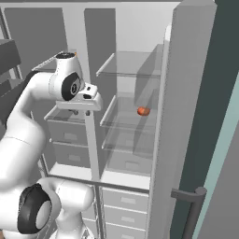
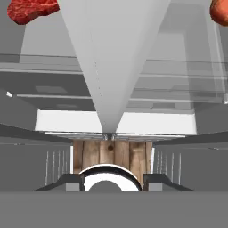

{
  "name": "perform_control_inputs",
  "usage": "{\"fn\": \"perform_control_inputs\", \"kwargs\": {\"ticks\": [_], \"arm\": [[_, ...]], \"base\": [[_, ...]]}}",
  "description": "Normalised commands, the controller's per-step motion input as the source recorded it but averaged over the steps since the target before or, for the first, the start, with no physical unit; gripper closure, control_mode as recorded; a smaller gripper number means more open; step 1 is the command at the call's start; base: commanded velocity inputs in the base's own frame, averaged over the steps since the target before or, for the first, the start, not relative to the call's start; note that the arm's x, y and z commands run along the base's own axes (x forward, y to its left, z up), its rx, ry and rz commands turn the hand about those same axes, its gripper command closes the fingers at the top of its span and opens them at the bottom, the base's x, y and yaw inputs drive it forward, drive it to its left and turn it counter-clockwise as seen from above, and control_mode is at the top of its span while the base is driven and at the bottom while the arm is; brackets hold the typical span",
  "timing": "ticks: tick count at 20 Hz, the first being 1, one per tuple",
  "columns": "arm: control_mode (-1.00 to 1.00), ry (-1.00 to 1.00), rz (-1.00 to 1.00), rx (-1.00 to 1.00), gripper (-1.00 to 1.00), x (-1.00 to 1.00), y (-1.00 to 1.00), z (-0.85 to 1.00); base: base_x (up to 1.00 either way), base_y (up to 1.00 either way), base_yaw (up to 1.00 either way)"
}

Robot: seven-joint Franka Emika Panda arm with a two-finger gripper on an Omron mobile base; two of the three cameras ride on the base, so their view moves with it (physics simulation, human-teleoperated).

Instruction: Pick up the frozen steak from the freezer, place it on any shelf in the fridge, and close the fridge and freezer doors when done.

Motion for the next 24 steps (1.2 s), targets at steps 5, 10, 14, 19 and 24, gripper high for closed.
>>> {"fn": "perform_control_inputs", "kwargs": {"ticks": [5,10,14,19,24], "arm": [[-1.0,-0.02,-0.09,-0.02,-1.0,0.03,0.21,0.0],[-1.0,0.0,-0.27,-0.02,-1.0,0.36,0.84,0.0],[-1.0,-0.03,-0.18,0.0,-1.0,0.41,0.83,0.0],[-1.0,-0.06,-0.04,0.09,-1.0,0.31,0.3,-0.05],[-1.0,-0.13,0.01,0.13,-1.0,0.05,-0.01,-0.24]], "base": [[0.0,0.0,0.0],[0.0,0.0,0.0],[0.0,0.0,0.0],[0.0,0.0,0.0],[0.0,0.0,0.0]]}}
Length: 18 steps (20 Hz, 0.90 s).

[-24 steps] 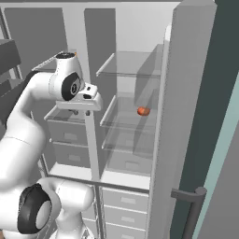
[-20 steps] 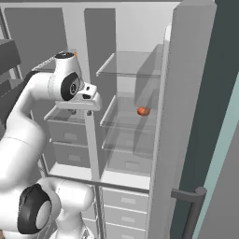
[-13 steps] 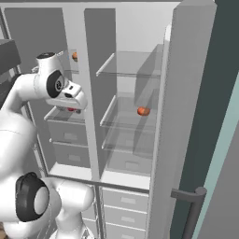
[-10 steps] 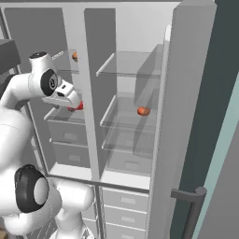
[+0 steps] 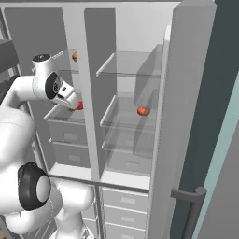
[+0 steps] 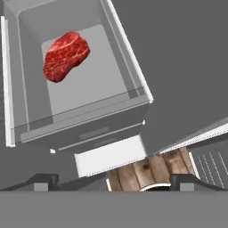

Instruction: Pick up the frozen steak from the freezer, place it on any shelf in the fridge, and close the fridge and freezer doors when done.

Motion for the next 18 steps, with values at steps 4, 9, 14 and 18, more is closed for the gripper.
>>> {"fn": "perform_control_inputs", "kwargs": {"ticks": [4,9,14,18], "arm": [[-1.0,-0.12,0.03,0.11,-1.0,0.0,0.0,-0.37],[-1.0,-0.12,0.06,0.11,-1.0,0.0,-0.06,-0.35],[-1.0,-0.07,0.03,0.1,-1.0,0.2,-0.02,-0.17],[-1.0,-0.01,0.0,0.1,-1.0,0.58,0.07,-0.01]], "base": [[0.0,0.0,0.0],[0.0,0.0,0.0],[0.0,0.0,0.0],[0.0,0.0,0.0]]}}
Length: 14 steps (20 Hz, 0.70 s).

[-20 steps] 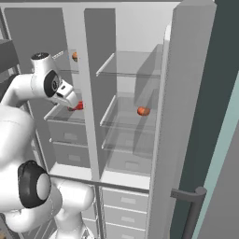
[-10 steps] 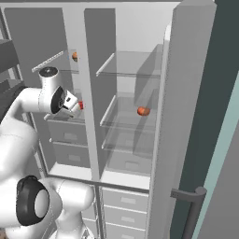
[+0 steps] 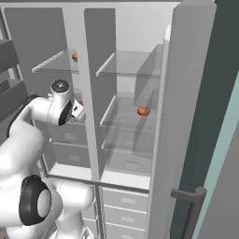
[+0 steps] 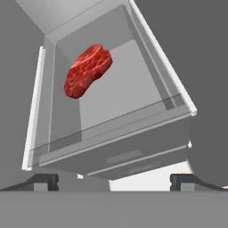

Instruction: Pick up the frozen steak from the freezer, place it on any shelf in the fridge, and close the fridge and freezer doors when done.

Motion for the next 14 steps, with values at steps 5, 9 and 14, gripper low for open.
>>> {"fn": "perform_control_inputs", "kwargs": {"ticks": [5,9,14], "arm": [[-1.0,0.0,0.0,0.08,-1.0,0.66,0.09,0.0],[-1.0,0.0,0.0,0.03,-1.0,0.64,0.21,0.0],[-1.0,0.01,0.0,0.0,-1.0,0.4,0.32,-0.14]], "base": [[0.0,0.0,0.0],[0.0,0.0,0.0],[0.0,0.0,0.0]]}}
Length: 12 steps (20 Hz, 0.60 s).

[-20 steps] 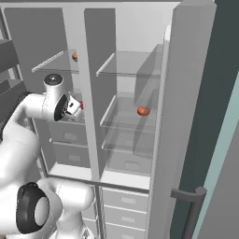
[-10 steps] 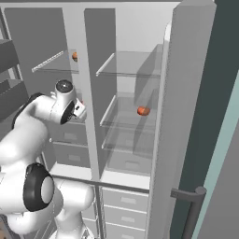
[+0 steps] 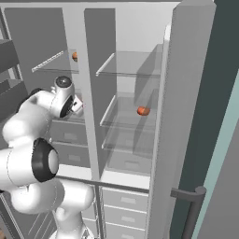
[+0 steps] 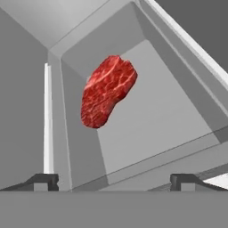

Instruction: Pick up the frozen steak from the freezer, place it on any shelf in the fridge, and close the fridge and freezer doors when done.

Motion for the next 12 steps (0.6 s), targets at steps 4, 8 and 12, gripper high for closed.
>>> {"fn": "perform_control_inputs", "kwargs": {"ticks": [4,8,12], "arm": [[-1.0,-0.01,0.0,0.0,-1.0,0.2,0.17,-0.36],[-1.0,-0.01,0.0,0.0,-1.0,0.11,0.0,-0.31],[-1.0,0.0,-0.01,-0.01,-1.0,0.18,0.16,-0.02]], "base": [[0.0,0.0,0.0],[0.0,0.0,0.0],[0.0,0.0,0.0]]}}
